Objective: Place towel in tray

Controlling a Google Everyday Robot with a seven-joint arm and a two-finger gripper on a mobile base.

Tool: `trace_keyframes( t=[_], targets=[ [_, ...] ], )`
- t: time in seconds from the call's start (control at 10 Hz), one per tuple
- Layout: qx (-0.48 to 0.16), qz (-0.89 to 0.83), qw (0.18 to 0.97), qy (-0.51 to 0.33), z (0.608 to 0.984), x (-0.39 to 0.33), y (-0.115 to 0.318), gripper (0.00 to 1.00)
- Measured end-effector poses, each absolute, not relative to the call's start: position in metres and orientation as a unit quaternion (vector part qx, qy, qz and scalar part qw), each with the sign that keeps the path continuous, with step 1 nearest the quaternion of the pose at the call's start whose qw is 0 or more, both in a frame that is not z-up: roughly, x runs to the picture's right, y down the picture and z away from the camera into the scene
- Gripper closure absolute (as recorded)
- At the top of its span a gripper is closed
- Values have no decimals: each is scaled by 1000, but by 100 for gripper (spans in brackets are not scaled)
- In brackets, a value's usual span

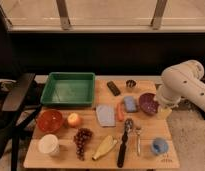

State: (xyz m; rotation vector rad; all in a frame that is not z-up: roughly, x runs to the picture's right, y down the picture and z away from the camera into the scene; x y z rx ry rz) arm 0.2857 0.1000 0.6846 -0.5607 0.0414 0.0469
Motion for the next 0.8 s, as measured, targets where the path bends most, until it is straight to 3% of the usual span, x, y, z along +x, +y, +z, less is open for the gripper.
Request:
trace_keyframes(
  t=[0.3, 0.8],
  targets=[
    [-265, -11, 964, 13, 687, 271, 92, 35],
    [-261, -121, 956, -59, 712, 164, 90, 35]
  ],
)
